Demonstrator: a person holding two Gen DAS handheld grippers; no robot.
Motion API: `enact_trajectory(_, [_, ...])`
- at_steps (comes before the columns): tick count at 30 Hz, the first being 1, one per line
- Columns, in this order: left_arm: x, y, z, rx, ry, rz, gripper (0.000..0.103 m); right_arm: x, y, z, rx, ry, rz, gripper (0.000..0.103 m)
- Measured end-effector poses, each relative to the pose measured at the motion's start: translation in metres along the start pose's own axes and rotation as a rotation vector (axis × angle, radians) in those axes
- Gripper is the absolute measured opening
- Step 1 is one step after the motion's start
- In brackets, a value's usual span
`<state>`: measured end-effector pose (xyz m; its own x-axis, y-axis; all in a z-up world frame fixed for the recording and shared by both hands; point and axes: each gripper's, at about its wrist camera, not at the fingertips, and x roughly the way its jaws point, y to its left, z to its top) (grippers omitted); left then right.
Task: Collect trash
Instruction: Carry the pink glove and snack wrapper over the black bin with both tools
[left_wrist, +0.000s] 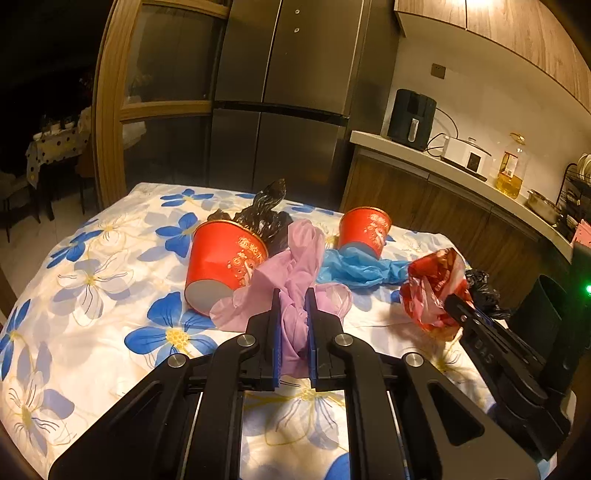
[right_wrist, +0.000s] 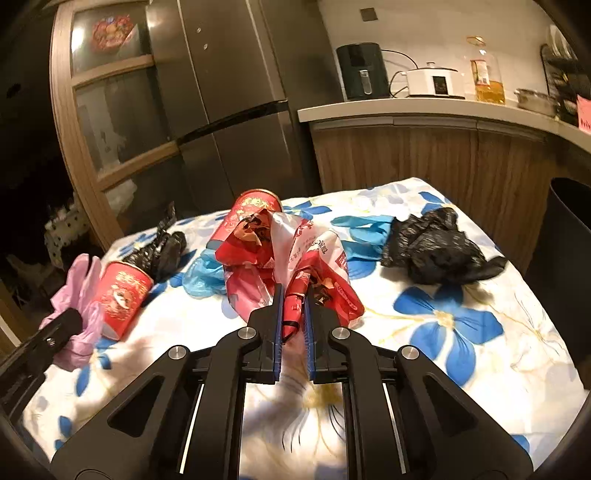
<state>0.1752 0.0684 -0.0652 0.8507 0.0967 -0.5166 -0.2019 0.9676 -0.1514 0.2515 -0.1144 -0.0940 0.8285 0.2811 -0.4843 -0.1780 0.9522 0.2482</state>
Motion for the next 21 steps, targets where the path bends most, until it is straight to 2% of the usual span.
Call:
enact_trajectory(10, [-0.025,-0.032,-0.002,0.043,-0.039,-0.061,0.011,-0.067,-0.02,-0.003,0.01,-0.067,0.019,0.01])
enact_trajectory(21, [-0.046,-0.088,-0.003,0.114,-0.078,-0.169,0.011,-0.124,-0.059,0.003,0.038,-0.165,-0.045,0.01])
